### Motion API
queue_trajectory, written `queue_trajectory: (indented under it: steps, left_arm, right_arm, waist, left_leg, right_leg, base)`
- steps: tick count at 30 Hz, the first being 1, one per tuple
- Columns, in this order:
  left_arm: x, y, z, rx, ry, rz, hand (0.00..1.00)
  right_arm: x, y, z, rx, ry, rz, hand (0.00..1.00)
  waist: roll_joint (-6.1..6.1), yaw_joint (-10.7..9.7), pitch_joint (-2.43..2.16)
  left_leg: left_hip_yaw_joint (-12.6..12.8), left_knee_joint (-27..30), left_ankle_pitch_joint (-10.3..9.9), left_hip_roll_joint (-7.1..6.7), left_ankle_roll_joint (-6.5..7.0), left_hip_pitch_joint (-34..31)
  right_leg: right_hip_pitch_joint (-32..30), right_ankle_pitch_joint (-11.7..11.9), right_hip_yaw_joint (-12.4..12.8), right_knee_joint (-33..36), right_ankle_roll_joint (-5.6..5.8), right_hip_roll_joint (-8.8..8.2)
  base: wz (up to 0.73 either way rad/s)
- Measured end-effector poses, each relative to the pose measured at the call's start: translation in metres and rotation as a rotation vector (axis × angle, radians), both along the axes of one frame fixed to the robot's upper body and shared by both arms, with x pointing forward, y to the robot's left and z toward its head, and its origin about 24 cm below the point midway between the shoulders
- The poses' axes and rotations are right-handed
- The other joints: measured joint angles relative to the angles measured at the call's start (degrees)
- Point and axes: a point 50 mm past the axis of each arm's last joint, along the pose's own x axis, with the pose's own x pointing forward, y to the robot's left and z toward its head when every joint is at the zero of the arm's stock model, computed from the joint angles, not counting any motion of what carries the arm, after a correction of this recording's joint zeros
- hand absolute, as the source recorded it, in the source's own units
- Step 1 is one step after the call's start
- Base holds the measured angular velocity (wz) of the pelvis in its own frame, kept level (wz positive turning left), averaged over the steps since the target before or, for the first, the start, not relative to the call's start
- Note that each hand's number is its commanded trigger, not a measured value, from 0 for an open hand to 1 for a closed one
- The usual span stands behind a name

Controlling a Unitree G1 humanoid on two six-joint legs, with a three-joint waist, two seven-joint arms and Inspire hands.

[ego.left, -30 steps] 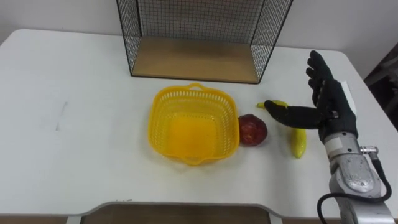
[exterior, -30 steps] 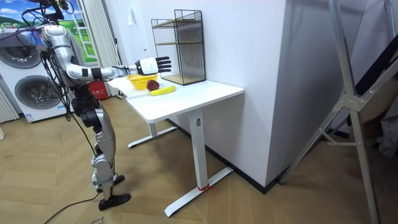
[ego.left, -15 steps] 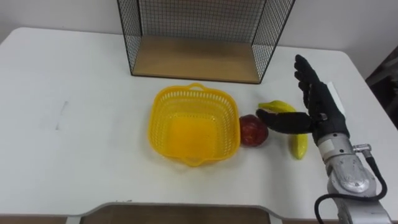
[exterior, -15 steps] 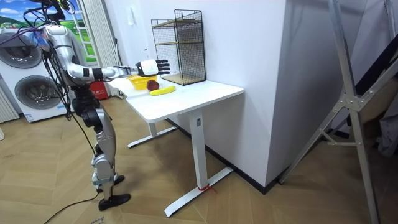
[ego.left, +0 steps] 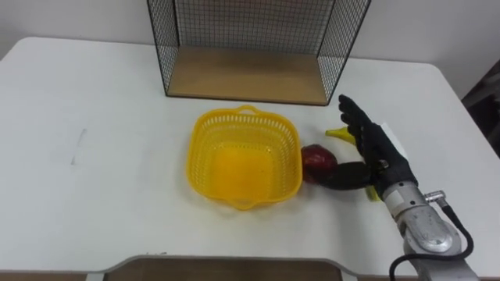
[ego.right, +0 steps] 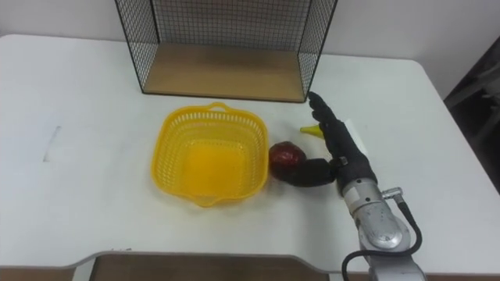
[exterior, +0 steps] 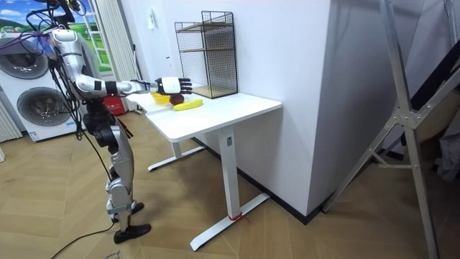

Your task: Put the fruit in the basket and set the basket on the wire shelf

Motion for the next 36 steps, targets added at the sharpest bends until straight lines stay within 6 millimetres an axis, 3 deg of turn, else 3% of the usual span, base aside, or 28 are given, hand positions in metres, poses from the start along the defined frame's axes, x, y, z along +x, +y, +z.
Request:
queue_trajectory:
  steps: [17, 27, 36]
  left_arm:
    - [-0.002, -0.001, -0.001, 0.001, 0.005, 0.004, 0.0]
    - [-0.007, 0.0, 0.0, 0.005, 0.019, -0.013, 0.0]
    - [-0.01, 0.0, 0.0, 0.012, 0.035, -0.028, 0.0]
  right_arm:
    - [-0.01, -0.002, -0.017, 0.0, 0.095, 0.01, 0.0]
    - [-0.008, -0.005, -0.029, -0.071, 0.149, 0.013, 0.0]
    - [-0.004, -0.006, -0.031, -0.078, 0.166, 0.017, 0.0]
  waist:
    - [0.44, 0.2, 0.08]
    - [0.05, 0.3, -0.08]
    - [-0.3, 0.3, 0.08]
  left_leg:
    - [0.1, -0.1, 0.0, 0.0, -0.01, 0.0]
    - [-0.2, -0.1, 0.0, 0.0, -0.01, 0.1]
    - [-0.4, 0.0, 0.0, -0.02, -0.02, 0.1]
  right_leg:
    - [-0.1, 0.0, 0.0, 0.0, 0.0, 0.03]
    - [0.3, 0.0, -0.1, 0.0, 0.0, 0.01]
    - [0.7, 0.0, -0.5, 0.0, 0.0, 0.02]
  base:
    - [0.0]
    - [0.0]
    - [0.0]
